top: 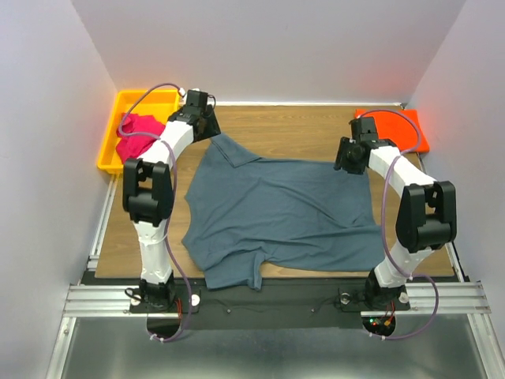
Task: Fold and stack the t-shirts
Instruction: Fold the tshirt
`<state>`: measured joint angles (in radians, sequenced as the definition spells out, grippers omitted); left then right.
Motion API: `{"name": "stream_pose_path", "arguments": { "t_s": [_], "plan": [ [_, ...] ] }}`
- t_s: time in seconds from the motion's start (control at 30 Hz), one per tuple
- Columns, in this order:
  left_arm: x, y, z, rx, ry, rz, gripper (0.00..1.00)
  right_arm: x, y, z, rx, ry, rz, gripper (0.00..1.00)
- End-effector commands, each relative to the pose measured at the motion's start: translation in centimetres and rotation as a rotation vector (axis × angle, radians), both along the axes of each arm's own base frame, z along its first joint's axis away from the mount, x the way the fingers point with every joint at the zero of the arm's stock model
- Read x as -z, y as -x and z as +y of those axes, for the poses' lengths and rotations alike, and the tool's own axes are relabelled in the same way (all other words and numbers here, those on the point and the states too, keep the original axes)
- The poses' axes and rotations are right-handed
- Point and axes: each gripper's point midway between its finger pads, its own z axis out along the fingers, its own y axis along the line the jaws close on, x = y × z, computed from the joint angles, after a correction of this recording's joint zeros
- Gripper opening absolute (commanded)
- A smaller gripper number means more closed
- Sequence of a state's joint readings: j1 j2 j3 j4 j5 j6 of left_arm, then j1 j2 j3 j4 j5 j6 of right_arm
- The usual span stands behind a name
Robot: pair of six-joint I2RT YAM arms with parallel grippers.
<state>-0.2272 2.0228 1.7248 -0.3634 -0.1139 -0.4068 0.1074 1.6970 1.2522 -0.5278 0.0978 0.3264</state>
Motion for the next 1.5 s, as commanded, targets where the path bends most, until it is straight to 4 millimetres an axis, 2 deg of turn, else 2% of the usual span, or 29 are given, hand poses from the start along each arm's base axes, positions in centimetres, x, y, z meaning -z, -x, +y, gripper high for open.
{"name": "stream_pose_path", "arguments": {
  "t_s": [0.0, 0.1, 0.2, 0.33, 0.53, 0.6, 0.73, 0.77, 0.87, 1.0, 1.23, 1.47],
  "plan": [
    [0.6, -0.8, 1.4, 0.016, -0.068, 0.036, 0.7, -1.7, -3.5, -1.8, 0.025, 0.015, -0.095, 0.53],
    [1.6, -1.4, 1.8, 0.001, -0.042, 0.07, 0.69, -1.2, -4.4, -2.5, 0.038, 0.017, -0.092, 0.52],
    [2.3, -1.1, 1.2, 0.02, -0.016, 0.071, 0.68, -0.5, -5.0, -3.0, 0.041, 0.026, -0.084, 0.52],
    [3.7, -1.0, 1.5, 0.025, -0.028, 0.086, 0.68, 0.1, -5.7, -3.3, 0.05, 0.023, -0.079, 0.52],
    [4.2, -2.0, 1.4, 0.021, -0.007, 0.086, 0.67, 0.6, -6.7, -4.3, 0.068, 0.044, -0.08, 0.52],
    [3.7, -2.9, 1.7, 0.003, -0.006, 0.057, 0.67, 0.9, -6.9, -4.8, 0.079, 0.049, -0.076, 0.48],
    [3.4, -4.6, 2.5, -0.041, 0.018, 0.014, 0.67, 1.2, -7.1, -5.5, 0.108, 0.072, -0.071, 0.48],
    [2.6, -5.5, 2.4, -0.047, 0.036, -0.018, 0.68, 1.4, -7.1, -6.7, 0.14, 0.076, -0.068, 0.47],
    [2.2, -6.9, 1.9, -0.037, 0.064, -0.058, 0.7, 1.8, -6.9, -8.5, 0.207, 0.097, -0.06, 0.47],
    [2.2, -8.4, 1.2, -0.016, 0.081, -0.095, 0.71, 2.5, -6.8, -9.6, 0.247, 0.106, -0.046, 0.48],
    [2.6, -10.2, -0.2, 0.042, 0.123, -0.143, 0.72, 3.4, -6.7, -10.1, 0.245, 0.121, -0.025, 0.49],
    [4.2, -11.2, 0.2, 0.051, 0.086, -0.153, 0.71, 3.6, -6.8, -10.1, 0.24, 0.11, -0.024, 0.49]
  ]
}}
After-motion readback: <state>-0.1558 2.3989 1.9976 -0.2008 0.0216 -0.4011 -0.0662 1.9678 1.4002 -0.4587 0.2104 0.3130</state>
